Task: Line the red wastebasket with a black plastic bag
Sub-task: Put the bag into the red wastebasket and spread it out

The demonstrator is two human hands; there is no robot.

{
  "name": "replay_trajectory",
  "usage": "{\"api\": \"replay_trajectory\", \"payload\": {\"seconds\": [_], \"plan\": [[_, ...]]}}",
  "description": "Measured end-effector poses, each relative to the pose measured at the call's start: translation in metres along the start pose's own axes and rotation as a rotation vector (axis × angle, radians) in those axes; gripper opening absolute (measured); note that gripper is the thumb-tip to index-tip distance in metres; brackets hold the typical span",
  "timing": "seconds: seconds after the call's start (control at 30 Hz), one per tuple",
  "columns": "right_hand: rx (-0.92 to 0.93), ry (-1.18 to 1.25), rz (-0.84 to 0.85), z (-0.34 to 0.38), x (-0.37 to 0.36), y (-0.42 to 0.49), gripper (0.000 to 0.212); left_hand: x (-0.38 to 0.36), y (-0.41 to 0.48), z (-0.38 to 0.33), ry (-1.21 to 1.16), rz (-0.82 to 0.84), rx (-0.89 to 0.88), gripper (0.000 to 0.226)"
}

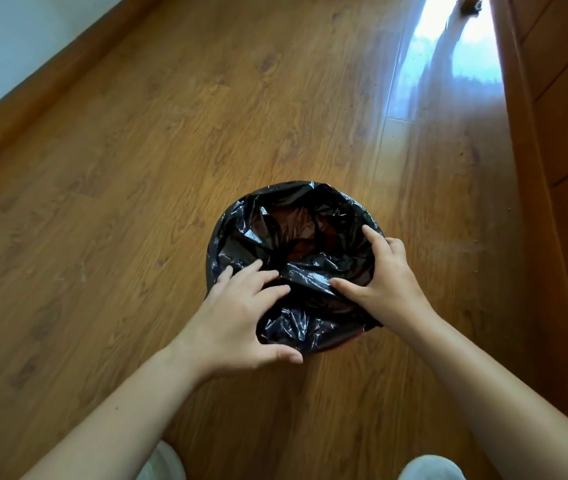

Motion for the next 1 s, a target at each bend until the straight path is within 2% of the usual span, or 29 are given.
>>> {"api": "replay_trajectory", "payload": {"seconds": [0.1, 0.2, 0.27, 0.33, 0.4, 0.47, 0.57, 0.67, 0.77, 0.9, 1.0], "plan": [[-0.003, 0.017, -0.013, 0.001, -0.001, 0.001, 0.096, -0.001, -0.002, 0.005, 0.089, -0.069, -0.026, 0.093], [-0.067, 0.031, -0.048, 0.002, 0.000, -0.004, 0.100, -0.001, -0.003, 0.010, 0.087, -0.122, -0.052, 0.068], [-0.085, -0.121, -0.101, 0.004, -0.002, -0.009, 0.099, -0.004, -0.006, 0.014, 0.077, -0.174, -0.062, 0.054], [0.035, -0.375, -0.173, 0.007, -0.001, -0.014, 0.095, -0.007, -0.007, 0.018, 0.076, -0.227, -0.065, 0.050], [0.244, -0.494, -0.147, 0.013, 0.000, -0.018, 0.085, -0.010, -0.008, 0.020, 0.074, -0.256, -0.051, 0.050], [0.391, -0.505, -0.033, 0.020, -0.002, -0.021, 0.073, -0.011, -0.008, 0.023, 0.057, -0.272, -0.023, 0.052], [0.451, -0.454, 0.113, 0.027, -0.007, -0.026, 0.057, -0.012, -0.007, 0.026, -0.009, -0.300, 0.027, 0.059], [0.486, -0.482, 0.178, 0.026, -0.011, -0.031, 0.058, -0.010, -0.009, 0.031, -0.121, -0.309, 0.062, 0.079], [0.518, -0.525, 0.189, 0.025, -0.012, -0.035, 0.055, -0.008, -0.010, 0.026, -0.352, -0.347, 0.159, 0.089], [0.585, -0.572, 0.149, 0.028, -0.022, -0.036, 0.021, -0.013, 0.006, 0.017, -0.499, -0.538, 0.366, 0.058], [0.608, -0.526, 0.129, 0.031, -0.029, -0.043, 0.020, -0.013, 0.024, 0.018, -0.708, -0.587, 0.567, 0.051]]}}
Point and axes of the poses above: each hand's wrist, its own y-axis towards the middle knuckle, its own x-axis out of the back of the hand, z = x × y, the point moved 1 cm from there along y, towards the middle knuckle, and after that the axes turned 2 degrees about z, right-handed, at the moved point
